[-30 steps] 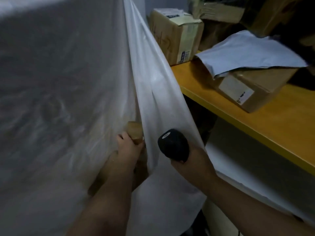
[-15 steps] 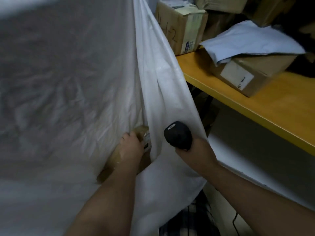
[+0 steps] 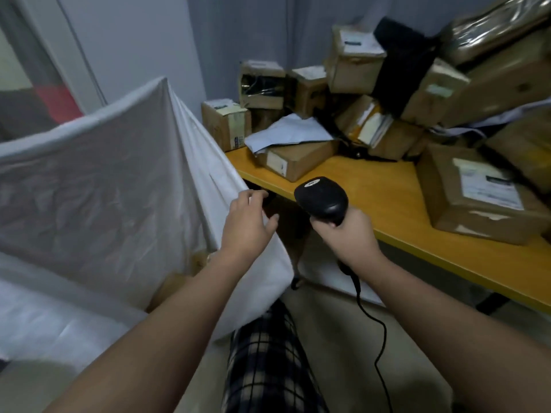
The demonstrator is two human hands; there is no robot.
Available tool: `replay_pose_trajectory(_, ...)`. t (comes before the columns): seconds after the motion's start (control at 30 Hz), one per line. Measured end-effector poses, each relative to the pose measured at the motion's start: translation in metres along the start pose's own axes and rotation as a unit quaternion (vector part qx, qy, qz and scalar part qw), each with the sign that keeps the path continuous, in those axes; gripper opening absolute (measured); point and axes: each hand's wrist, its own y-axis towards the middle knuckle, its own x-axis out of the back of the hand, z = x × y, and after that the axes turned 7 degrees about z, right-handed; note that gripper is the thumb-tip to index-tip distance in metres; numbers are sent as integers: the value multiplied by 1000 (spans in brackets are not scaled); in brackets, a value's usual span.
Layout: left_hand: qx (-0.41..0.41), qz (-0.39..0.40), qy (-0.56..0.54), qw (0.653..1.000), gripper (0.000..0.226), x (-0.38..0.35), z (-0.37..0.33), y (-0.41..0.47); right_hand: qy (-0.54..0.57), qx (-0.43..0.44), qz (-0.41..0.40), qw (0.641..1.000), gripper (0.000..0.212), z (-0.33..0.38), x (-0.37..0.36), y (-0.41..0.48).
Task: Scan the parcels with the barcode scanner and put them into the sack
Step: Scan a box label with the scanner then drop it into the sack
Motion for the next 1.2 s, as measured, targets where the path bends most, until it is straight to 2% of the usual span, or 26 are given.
replay_pose_trajectory(0.23, -120, 41, -36, 991, 49, -23, -98, -5, 5, -22, -112, 993, 22, -23, 88, -34)
replay_pose_trajectory(0.47, -228, 115, -50, 966, 50, -63, -199, 10, 29, -72, -226, 971, 28, -59, 173, -68)
replay_pose_trajectory(0.6, -305, 159, 10, 939, 55, -80, -245, 24, 82, -108, -270, 953, 15, -73, 205, -73)
replay_pose_trajectory(0.67, -328, 199, 77, 920, 56, -87, -253, 31, 77, -108, -278, 951, 19, -74, 215, -73)
replay_pose_trajectory(0.77, -325, 239, 127, 906, 56, -90, -248, 37, 86, -122, -278, 949, 17, -70, 224, -73)
replay_pose_trajectory(0.87, -316, 233, 131, 910, 54, -78, -233, 40, 97, -140, -249, 953, 15, -64, 224, -72)
replay_pose_trajectory(1.03, -272, 203, 174, 924, 53, -47, -200, 43, 141, -115, -163, 970, 22, -44, 204, -67)
replay_pose_trajectory(1.2, -165, 171, 218, 947, 97, -37, -190, 43, 148, -80, -138, 976, 22, -38, 182, -64)
